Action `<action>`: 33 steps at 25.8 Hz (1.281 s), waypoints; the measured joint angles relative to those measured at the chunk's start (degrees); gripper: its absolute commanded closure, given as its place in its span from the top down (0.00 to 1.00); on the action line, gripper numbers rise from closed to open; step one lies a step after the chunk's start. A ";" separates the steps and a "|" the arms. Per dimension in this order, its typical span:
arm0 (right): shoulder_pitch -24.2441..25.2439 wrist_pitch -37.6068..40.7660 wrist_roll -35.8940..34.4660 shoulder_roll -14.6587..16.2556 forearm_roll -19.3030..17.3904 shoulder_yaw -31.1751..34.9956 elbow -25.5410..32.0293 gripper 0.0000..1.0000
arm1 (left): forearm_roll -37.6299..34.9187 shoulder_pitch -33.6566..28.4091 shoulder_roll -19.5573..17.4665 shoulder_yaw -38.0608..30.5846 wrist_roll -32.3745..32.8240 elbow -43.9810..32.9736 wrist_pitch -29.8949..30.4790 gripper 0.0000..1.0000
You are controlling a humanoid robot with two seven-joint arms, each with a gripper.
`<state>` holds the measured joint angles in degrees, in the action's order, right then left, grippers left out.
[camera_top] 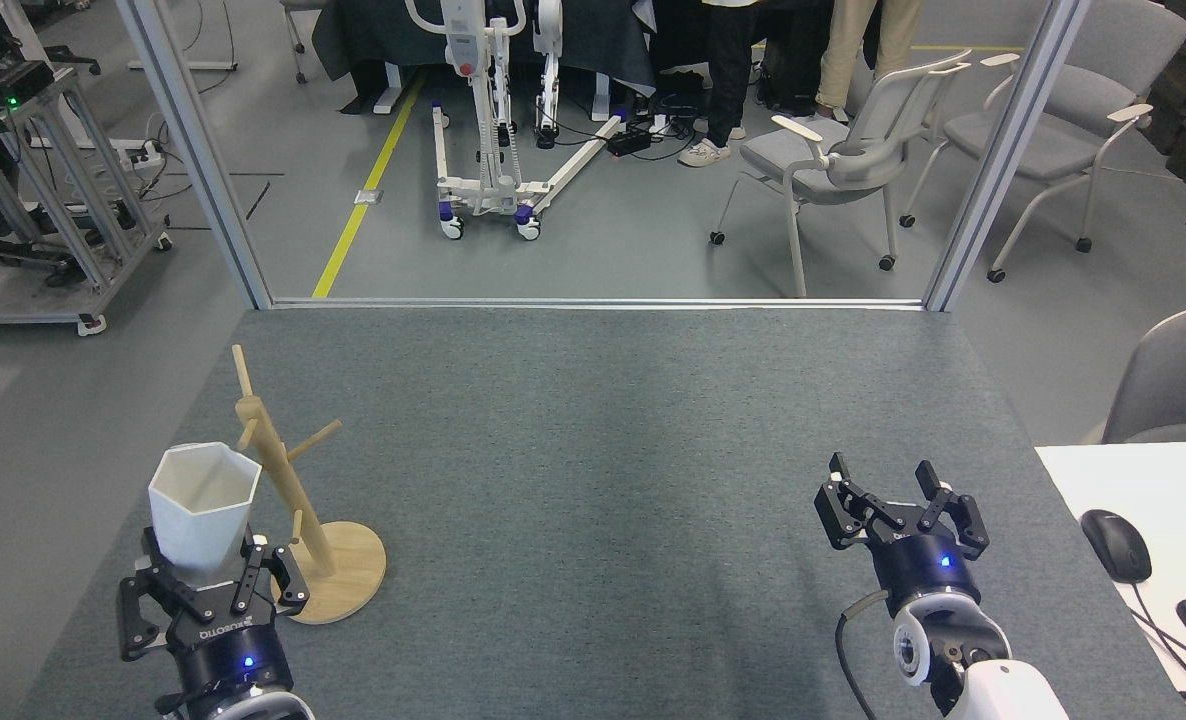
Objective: Hang cup on storage rack
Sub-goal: 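Tilt the cup and lower it onto a peg of the wooden stand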
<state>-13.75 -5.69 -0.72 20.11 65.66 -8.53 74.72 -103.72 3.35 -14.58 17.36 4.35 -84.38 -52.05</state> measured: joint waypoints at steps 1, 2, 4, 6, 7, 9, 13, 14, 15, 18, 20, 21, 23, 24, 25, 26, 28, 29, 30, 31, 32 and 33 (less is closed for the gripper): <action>-0.01 0.00 -0.06 0.03 -0.02 -0.01 -0.06 1.00 | -0.02 0.00 0.06 0.18 -0.16 0.00 0.17 0.13; -0.01 0.00 -0.07 0.04 -0.05 -0.02 -0.16 1.00 | -0.04 0.01 0.12 0.41 -0.25 0.00 0.22 0.13; 0.02 0.07 -0.07 0.04 -0.14 -0.06 -0.39 1.00 | -0.06 0.02 0.22 0.80 -0.47 0.00 0.38 0.16; 0.10 0.39 -0.08 0.05 -0.21 -0.14 -0.60 1.00 | -0.07 0.02 0.31 1.05 -0.54 0.01 0.41 0.33; 0.10 0.48 -0.08 0.07 -0.22 -0.15 -0.66 1.00 | -0.07 0.02 0.35 1.13 -0.55 0.01 0.42 0.47; 0.10 0.59 -0.08 0.09 -0.23 -0.16 -0.73 1.00 | -0.07 0.08 0.45 1.22 -0.62 0.04 0.45 0.71; -0.09 0.69 -0.08 0.07 -0.25 -0.17 -0.83 1.00 | -0.05 0.12 0.80 1.26 -2.79 0.04 0.45 1.00; -0.11 0.69 -0.08 0.02 -0.25 -0.17 -0.85 1.00 | -0.02 0.11 0.84 1.26 -3.10 0.04 0.71 1.00; -0.13 0.69 -0.08 -0.05 -0.25 -0.18 -0.85 1.00 | 0.02 0.07 0.88 1.27 -3.29 0.03 1.36 1.00; -0.21 0.70 -0.08 -0.27 -0.19 -0.21 -0.84 1.00 | 0.08 0.00 0.95 1.27 -3.64 -0.13 3.37 1.00; -0.30 0.70 -0.08 -0.48 -0.14 -0.20 -0.84 1.00 | 0.09 0.00 1.01 1.28 -3.72 -0.20 4.32 1.00; -0.32 0.70 -0.08 -0.57 -0.12 -0.19 -0.86 1.00 | 0.09 -0.04 1.01 1.27 -3.74 -0.28 4.64 1.00; -0.39 0.70 -0.17 -0.72 -0.09 -0.15 -0.88 1.00 | 0.10 -0.04 1.01 1.27 -3.76 -0.36 5.11 1.00; -0.39 0.70 -0.19 -0.76 -0.07 -0.13 -0.89 1.00 | 0.10 -0.04 1.01 1.27 -3.76 -0.40 5.21 1.00; -0.39 0.70 -0.19 -0.81 -0.05 -0.10 -0.89 1.00 | 0.10 -0.03 1.01 1.27 -3.76 -0.47 5.32 1.00; -0.40 0.70 -0.20 -0.84 -0.03 -0.10 -0.89 1.00 | 0.10 -0.03 1.00 1.27 -3.76 -0.58 5.36 1.00; -0.40 0.70 -0.20 -0.89 0.01 -0.09 -0.89 1.00 | 0.10 -0.07 0.97 1.27 -3.76 -1.25 5.40 1.00; -0.40 0.60 -0.20 -0.89 0.05 -0.09 -0.89 1.00 | 0.10 -0.15 0.95 1.27 -3.76 -1.99 5.40 1.00; -0.40 0.57 -0.21 -0.91 0.10 -0.09 -0.89 1.00 | 0.10 -0.21 0.94 1.27 -3.76 -2.96 5.41 1.00; -0.39 0.49 -0.21 -0.93 0.17 -0.08 -0.89 1.00 | 0.10 -0.23 0.94 1.27 -3.76 -3.97 5.42 1.00; -0.39 0.39 -0.21 -0.96 0.25 -0.04 -0.89 1.00 | 0.12 -0.28 0.95 1.27 -3.76 -4.96 5.42 1.00; -0.37 0.29 -0.21 -1.01 0.30 0.02 -0.89 1.00 | 0.13 -0.29 1.02 1.30 -3.76 -5.71 5.44 1.00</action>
<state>-14.12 -5.41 -0.93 19.10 65.96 -8.51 73.83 -103.59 3.06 -13.56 18.65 0.59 -90.09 -46.62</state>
